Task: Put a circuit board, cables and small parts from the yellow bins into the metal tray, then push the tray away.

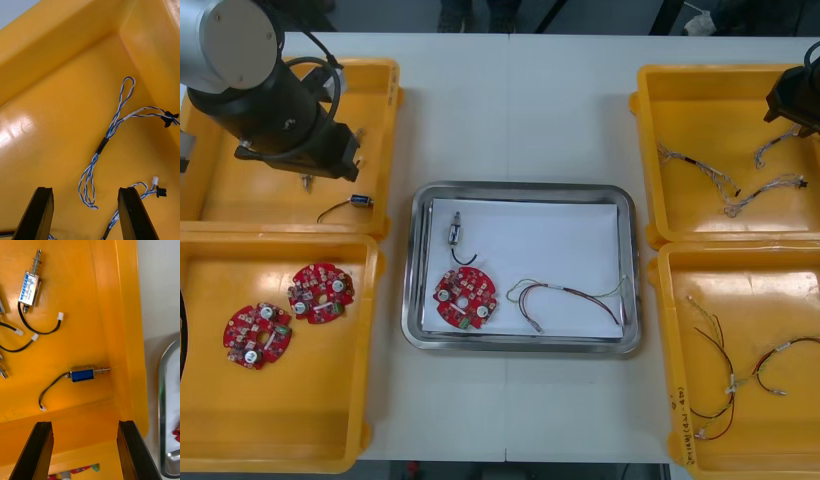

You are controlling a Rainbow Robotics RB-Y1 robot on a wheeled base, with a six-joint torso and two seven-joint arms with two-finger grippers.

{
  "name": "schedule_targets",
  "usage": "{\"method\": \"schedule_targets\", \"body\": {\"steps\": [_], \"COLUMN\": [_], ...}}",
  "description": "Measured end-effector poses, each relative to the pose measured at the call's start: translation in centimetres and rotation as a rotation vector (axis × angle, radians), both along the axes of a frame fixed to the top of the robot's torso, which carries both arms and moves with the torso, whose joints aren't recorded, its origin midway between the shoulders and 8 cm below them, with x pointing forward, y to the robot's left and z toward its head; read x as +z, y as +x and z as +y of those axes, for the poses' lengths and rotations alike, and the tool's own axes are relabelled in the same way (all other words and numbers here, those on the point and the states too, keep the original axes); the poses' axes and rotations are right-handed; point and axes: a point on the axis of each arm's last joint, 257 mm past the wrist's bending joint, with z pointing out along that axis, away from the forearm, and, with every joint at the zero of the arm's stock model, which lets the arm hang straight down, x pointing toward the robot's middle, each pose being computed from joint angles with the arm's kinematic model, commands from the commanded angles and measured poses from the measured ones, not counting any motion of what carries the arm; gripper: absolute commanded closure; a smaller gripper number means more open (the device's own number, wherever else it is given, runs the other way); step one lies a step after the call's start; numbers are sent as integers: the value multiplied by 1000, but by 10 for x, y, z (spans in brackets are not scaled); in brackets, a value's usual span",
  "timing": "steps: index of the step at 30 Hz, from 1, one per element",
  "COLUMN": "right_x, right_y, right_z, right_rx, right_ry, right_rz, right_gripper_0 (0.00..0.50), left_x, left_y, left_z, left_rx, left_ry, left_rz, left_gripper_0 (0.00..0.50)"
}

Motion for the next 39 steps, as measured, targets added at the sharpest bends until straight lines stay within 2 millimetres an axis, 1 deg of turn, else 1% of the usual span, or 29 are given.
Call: {"method": "schedule_targets", "body": {"steps": [3,6,8,16,20,22,25,28,30,33,36,39], "right_x": [-5,-13,-18,-24,-30,-32,-32,-32,-36,-41,-42,-41], "right_y": [5,2,-1,-4,-5,-6,-6,0,1,-2,-1,0], "right_z": [-1,-2,-2,-6,-7,-6,-5,-4,-5,-3,-2,-1], "right_rx": [-8,-13,-16,-27,-42,-56,-69,-75,-80,-82,-83,-108], "right_ry": [8,14,18,22,33,47,58,67,69,74,83,102], "right_rz": [-25,-14,-3,2,-1,3,-2,-31,-41,-31,-33,-45], "right_gripper_0": [0,0,0,0,0,0,0,0,0,0,0,0], "left_x": [0,1,2,4,3,3,4,6,8,10,12,10], "left_y": [9,16,20,37,47,52,58,63,66,71,77,81], "left_z": [9,19,26,50,59,63,69,76,80,89,100,105], "left_rx": [-103,-218,-257,-199,-178,-208,-305,-417,-452,-440,-414,-399], "left_ry": [48,101,120,84,75,91,145,208,232,250,278,287], "left_rz": [-12,-28,-31,-41,-47,-55,-69,-84,-88,-95,-108,-117], "left_gripper_0": [0,0,0,0,0,0,0,0,0,0,0,0]}}
